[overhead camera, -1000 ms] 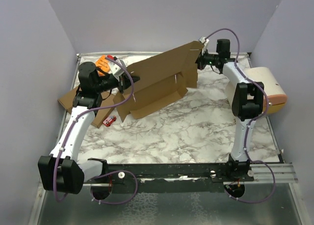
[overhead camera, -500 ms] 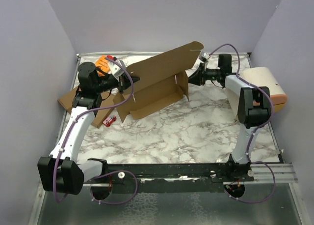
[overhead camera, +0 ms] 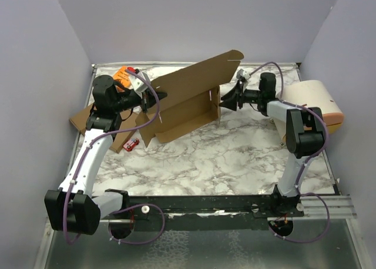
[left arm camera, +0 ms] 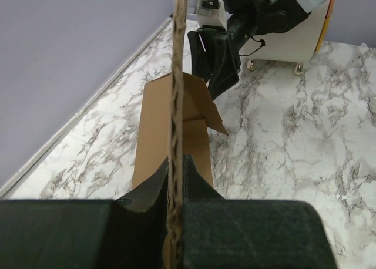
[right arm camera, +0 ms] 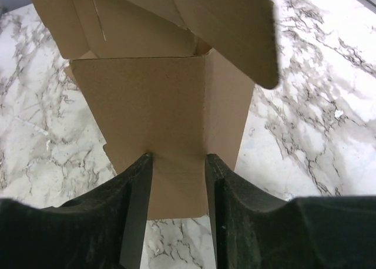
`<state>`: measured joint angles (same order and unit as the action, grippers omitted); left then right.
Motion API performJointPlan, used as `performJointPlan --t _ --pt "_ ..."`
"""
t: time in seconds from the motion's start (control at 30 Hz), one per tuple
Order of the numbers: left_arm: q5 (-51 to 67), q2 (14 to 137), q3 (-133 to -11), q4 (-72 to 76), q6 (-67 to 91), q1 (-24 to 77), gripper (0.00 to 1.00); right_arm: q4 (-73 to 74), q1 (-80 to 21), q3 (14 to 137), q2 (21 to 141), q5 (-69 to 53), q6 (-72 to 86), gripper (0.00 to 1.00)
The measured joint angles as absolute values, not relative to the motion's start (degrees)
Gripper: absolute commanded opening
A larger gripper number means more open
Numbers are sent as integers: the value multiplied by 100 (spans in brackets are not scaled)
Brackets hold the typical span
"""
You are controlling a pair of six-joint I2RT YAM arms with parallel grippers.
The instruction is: Fold the paper box
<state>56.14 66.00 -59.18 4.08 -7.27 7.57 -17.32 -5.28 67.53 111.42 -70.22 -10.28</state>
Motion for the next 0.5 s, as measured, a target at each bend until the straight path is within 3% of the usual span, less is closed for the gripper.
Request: performJointPlan --t 0.4,0.5 --pt "5638 6589 -5902 403 -720 757 0 -3955 -836 5905 11146 -6663 -381 44" --pt "5653 6589 -5900 403 -716 757 0 -4488 -873 5828 11218 -6495 -250 54"
